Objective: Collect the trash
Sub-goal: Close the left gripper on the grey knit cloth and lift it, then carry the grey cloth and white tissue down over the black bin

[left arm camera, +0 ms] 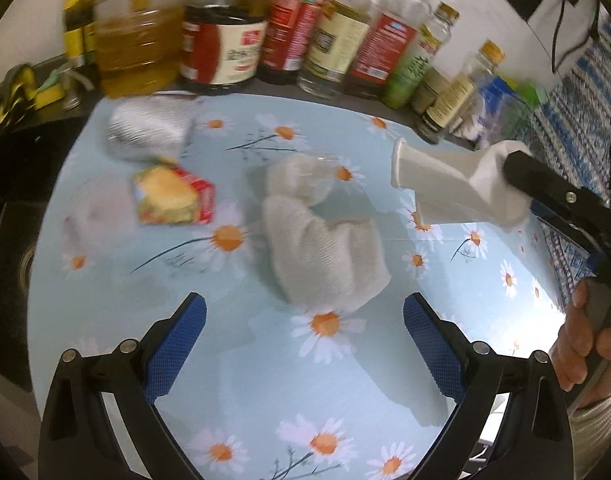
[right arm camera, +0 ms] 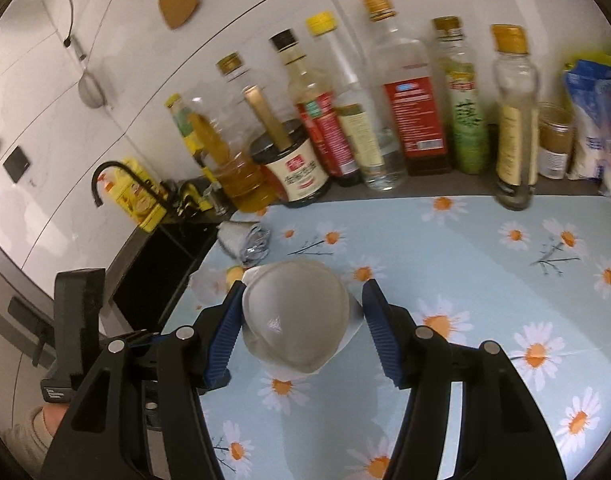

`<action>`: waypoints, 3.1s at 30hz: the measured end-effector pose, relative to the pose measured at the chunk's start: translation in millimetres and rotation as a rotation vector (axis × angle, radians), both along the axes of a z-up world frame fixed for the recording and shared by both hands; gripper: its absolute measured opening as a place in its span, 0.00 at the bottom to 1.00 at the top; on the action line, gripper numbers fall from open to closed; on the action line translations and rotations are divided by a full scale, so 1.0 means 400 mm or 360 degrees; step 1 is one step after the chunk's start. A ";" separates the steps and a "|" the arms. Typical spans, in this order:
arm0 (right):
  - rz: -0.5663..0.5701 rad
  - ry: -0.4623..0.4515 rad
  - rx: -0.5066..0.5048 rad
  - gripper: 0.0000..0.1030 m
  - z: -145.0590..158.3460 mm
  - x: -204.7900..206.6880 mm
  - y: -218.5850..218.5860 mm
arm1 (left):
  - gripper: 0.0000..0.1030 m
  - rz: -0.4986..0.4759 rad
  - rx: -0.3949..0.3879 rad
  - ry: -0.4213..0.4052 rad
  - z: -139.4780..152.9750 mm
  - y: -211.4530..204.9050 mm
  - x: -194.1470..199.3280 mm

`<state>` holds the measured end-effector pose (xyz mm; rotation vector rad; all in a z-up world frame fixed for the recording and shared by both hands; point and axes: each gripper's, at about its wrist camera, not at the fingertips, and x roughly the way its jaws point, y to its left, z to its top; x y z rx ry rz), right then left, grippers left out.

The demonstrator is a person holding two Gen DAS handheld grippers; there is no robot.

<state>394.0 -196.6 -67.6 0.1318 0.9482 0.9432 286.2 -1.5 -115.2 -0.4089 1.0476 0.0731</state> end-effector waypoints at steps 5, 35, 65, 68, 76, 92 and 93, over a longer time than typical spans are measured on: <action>-0.0054 0.0000 -0.0004 0.58 -0.002 0.014 -0.049 | 0.93 -0.0051 0.0018 0.0037 -0.018 -0.026 0.060; -0.0118 0.0140 0.0002 0.58 -0.078 0.057 -0.162 | 0.38 -0.0048 0.0139 0.0117 -0.048 -0.056 0.110; -0.0164 0.0090 -0.0066 0.58 -0.018 -0.354 -0.044 | 0.34 -0.0155 0.0123 -0.0105 0.054 0.006 -0.288; -0.0172 0.0104 -0.0080 0.58 -0.024 -0.411 -0.038 | 0.34 -0.0166 0.0109 -0.0102 0.047 0.008 -0.335; -0.0186 0.0131 -0.0100 0.58 -0.034 -0.529 -0.024 | 0.34 -0.0227 0.0102 -0.0104 0.035 0.001 -0.448; -0.0167 0.0197 -0.0162 0.58 -0.076 -0.713 0.016 | 0.35 -0.0255 0.0038 -0.0038 -0.040 0.022 -0.612; -0.0169 0.0211 -0.0169 0.58 -0.085 -0.723 0.018 | 0.34 -0.0256 0.0033 -0.0028 -0.048 0.024 -0.619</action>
